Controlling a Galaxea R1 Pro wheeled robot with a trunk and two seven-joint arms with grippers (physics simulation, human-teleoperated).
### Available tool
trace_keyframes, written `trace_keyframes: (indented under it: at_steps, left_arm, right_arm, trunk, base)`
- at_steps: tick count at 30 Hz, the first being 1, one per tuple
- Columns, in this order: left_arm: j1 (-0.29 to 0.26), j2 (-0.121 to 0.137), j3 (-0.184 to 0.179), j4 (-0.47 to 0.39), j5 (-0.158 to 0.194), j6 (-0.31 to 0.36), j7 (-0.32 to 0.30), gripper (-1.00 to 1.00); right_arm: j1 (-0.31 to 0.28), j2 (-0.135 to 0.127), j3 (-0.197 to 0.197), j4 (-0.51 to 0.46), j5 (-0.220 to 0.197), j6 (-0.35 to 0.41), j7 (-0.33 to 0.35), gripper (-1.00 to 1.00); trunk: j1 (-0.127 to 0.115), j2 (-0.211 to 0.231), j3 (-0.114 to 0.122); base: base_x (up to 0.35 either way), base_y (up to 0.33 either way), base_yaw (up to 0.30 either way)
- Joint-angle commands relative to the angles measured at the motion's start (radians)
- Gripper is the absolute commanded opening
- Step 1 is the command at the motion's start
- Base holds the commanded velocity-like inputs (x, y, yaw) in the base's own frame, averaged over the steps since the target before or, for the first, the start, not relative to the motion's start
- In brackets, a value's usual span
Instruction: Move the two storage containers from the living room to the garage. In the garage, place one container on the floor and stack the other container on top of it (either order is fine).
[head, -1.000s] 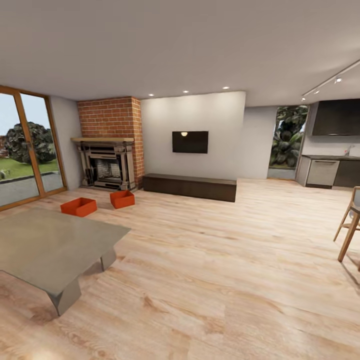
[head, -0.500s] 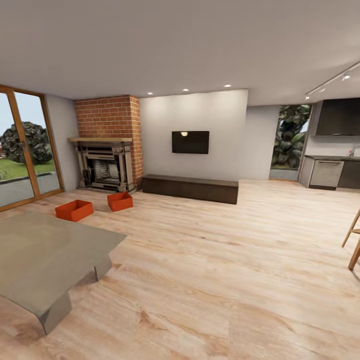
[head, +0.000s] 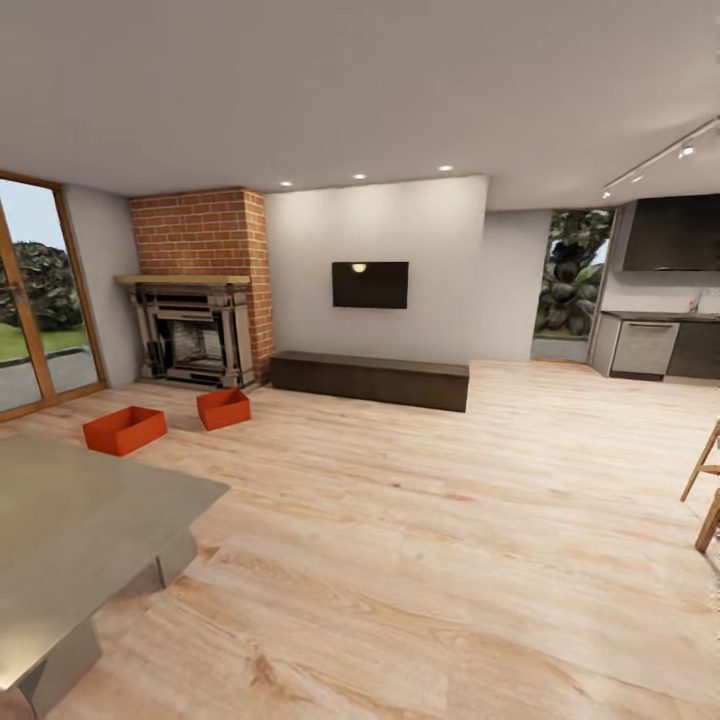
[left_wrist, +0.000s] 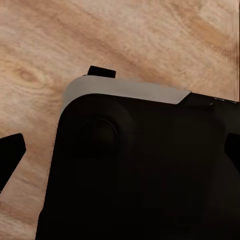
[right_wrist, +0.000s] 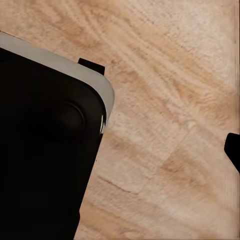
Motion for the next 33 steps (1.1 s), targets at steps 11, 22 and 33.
trace_keyframes:
  at_steps: [11,22,33]
  left_arm:
    - [0.000,0.000,0.000,-0.001,0.005,-0.004,0.001,1.00]
    - [0.000,0.000,0.000,-0.001,0.005,-0.004,0.001,1.00]
    - [0.000,0.000,0.000,-0.001,0.006,-0.004,0.001,1.00]
  right_arm:
    - [-0.001,-0.001,0.009,0.003,-0.009,-0.005,0.000,1.00]
    - [-0.001,-0.002,0.011,0.003,-0.008,-0.009,0.000,1.00]
    - [-0.001,-0.001,0.011,0.003,-0.009,0.001,-0.002,1.00]
  trunk:
    - [0.001,0.000,-0.001]
    - [0.001,0.000,-0.001]
    - [0.001,0.000,-0.001]
  base:
    - [0.295,-0.156,-0.017]
    - [0.295,-0.156,0.000]
    - [0.305,-0.115,0.000]
